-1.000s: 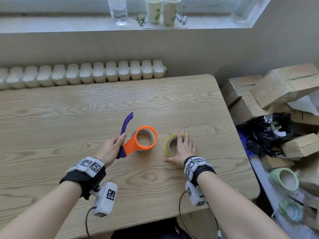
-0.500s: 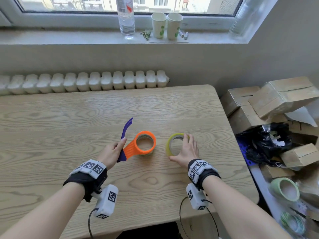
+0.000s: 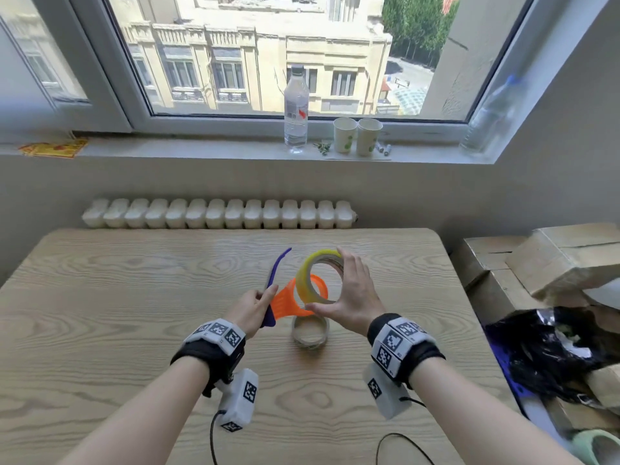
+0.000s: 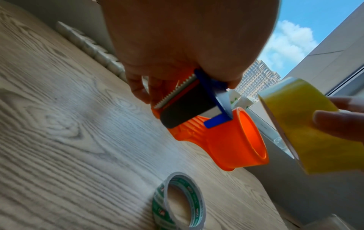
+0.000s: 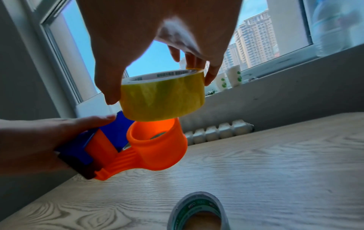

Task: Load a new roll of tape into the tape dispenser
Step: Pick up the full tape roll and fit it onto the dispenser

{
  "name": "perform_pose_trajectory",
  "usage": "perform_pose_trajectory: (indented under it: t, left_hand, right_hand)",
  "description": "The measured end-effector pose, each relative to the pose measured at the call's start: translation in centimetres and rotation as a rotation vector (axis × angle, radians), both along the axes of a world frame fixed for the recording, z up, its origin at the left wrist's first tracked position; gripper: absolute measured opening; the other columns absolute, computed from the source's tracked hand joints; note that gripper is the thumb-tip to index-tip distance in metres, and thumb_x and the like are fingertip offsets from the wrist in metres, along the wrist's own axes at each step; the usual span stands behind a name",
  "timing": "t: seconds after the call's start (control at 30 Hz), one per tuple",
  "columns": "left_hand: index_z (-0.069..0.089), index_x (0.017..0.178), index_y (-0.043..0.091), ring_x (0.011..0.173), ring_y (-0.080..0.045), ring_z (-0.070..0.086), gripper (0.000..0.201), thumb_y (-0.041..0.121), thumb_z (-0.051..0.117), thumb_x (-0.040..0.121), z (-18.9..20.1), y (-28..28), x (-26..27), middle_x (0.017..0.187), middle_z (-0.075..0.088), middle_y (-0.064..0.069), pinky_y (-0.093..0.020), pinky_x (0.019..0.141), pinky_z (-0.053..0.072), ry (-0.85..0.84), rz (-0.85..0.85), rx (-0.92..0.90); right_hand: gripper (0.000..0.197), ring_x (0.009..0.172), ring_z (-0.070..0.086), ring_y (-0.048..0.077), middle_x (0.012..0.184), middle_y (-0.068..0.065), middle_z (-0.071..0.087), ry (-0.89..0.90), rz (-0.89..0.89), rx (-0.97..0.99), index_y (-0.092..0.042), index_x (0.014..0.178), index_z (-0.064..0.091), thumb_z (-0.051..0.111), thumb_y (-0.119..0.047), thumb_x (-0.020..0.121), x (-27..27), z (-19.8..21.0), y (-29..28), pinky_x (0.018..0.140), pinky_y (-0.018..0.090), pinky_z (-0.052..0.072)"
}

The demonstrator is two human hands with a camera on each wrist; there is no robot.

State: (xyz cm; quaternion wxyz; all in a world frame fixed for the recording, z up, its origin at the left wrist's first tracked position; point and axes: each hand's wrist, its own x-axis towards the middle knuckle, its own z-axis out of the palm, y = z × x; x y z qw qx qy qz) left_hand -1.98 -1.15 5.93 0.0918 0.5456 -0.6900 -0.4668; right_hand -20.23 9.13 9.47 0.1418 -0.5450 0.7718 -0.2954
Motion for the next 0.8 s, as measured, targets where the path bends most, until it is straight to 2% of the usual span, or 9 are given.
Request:
perform_pose_trajectory:
  t: [0.1,0.23,0.4,0.47,0.53,0.6,0.7,0.77,0.8]
  left_hand:
    - [0.044,0.061,0.023,0.054,-0.017,0.05,0.044,0.056,0.04,0.09,0.9,0.1,-0.3,0.054,0.052,0.004,-0.032,0.057,0.034,0.024,-0.013,-0.006]
    - [0.047,0.067,0.022,0.057,-0.018,0.051,0.045,0.06,0.038,0.088,1.8,0.1,-0.4,0.059,0.054,0.002,-0.033,0.062,0.036,0.033,-0.028,0.005]
    - [0.048,0.067,0.015,0.059,-0.024,0.049,0.071,0.083,0.028,0.066,1.7,-0.2,-0.3,0.06,0.052,-0.003,-0.036,0.066,0.038,0.082,-0.044,0.009]
    - [0.05,0.069,0.015,0.059,-0.024,0.049,0.075,0.087,0.028,0.062,1.3,-0.4,-0.2,0.061,0.051,-0.005,-0.038,0.066,0.038,0.088,-0.038,0.005]
    - [0.053,0.072,0.019,0.063,-0.029,0.055,0.075,0.09,0.031,0.06,0.9,-0.5,-0.1,0.063,0.056,-0.005,-0.044,0.069,0.045,0.117,-0.043,0.019]
    - [0.058,0.087,0.03,0.072,-0.031,0.06,0.063,0.085,0.037,0.063,1.0,-0.5,0.0,0.072,0.063,-0.006,-0.051,0.078,0.05,0.17,-0.047,0.037]
    - [0.05,0.127,0.033,0.102,-0.033,0.062,0.075,0.077,0.041,0.068,2.0,-0.3,0.0,0.114,0.065,-0.016,-0.047,0.093,0.047,0.248,-0.085,0.086]
    - [0.042,0.137,0.033,0.12,-0.03,0.055,0.066,0.067,0.043,0.08,3.3,0.2,-0.3,0.13,0.058,-0.012,-0.043,0.102,0.044,0.277,-0.115,0.088]
    - [0.041,0.139,0.029,0.122,-0.031,0.053,0.056,0.054,0.041,0.09,3.8,0.4,-0.4,0.132,0.056,-0.014,-0.041,0.101,0.043,0.287,-0.119,0.084]
  right_hand:
    - [0.114,0.126,0.036,0.023,0.138,0.007,0.038,0.051,0.054,-0.007,-0.012,0.143,0.021,0.08,-0.053,0.053,0.7,0.3,-0.5,0.107,0.041,0.035]
    - [0.115,0.128,0.034,0.023,0.141,0.007,0.036,0.079,0.086,0.003,-0.012,0.145,0.018,0.081,-0.051,0.055,1.2,0.6,-0.8,0.107,0.039,0.034]
    - [0.115,0.133,0.031,0.023,0.145,0.006,0.033,0.125,0.126,0.002,-0.013,0.145,0.017,0.081,-0.05,0.056,1.5,0.4,-0.4,0.109,0.039,0.032]
    - [0.116,0.134,0.03,0.023,0.146,0.006,0.032,0.127,0.127,0.004,-0.014,0.146,0.016,0.081,-0.049,0.057,1.5,0.1,-0.3,0.111,0.039,0.03]
    - [0.116,0.135,0.03,0.023,0.147,0.006,0.032,0.127,0.124,0.013,-0.014,0.146,0.016,0.081,-0.049,0.057,1.5,-0.2,-0.2,0.111,0.04,0.03]
    - [0.115,0.136,0.029,0.023,0.148,0.006,0.031,0.132,0.124,0.018,-0.014,0.146,0.015,0.081,-0.049,0.058,1.5,-0.3,-0.2,0.112,0.04,0.029]
    - [0.115,0.138,0.027,0.023,0.148,0.007,0.029,0.139,0.133,0.021,-0.013,0.146,0.015,0.081,-0.047,0.059,1.2,-0.4,-0.2,0.114,0.041,0.028]
    - [0.115,0.138,0.027,0.023,0.149,0.007,0.029,0.138,0.144,0.021,-0.013,0.146,0.015,0.081,-0.047,0.058,1.2,-0.3,-0.3,0.113,0.042,0.029]
    - [0.115,0.137,0.028,0.023,0.148,0.007,0.029,0.136,0.145,0.022,-0.013,0.146,0.015,0.081,-0.048,0.058,1.1,-0.3,-0.3,0.112,0.042,0.03]
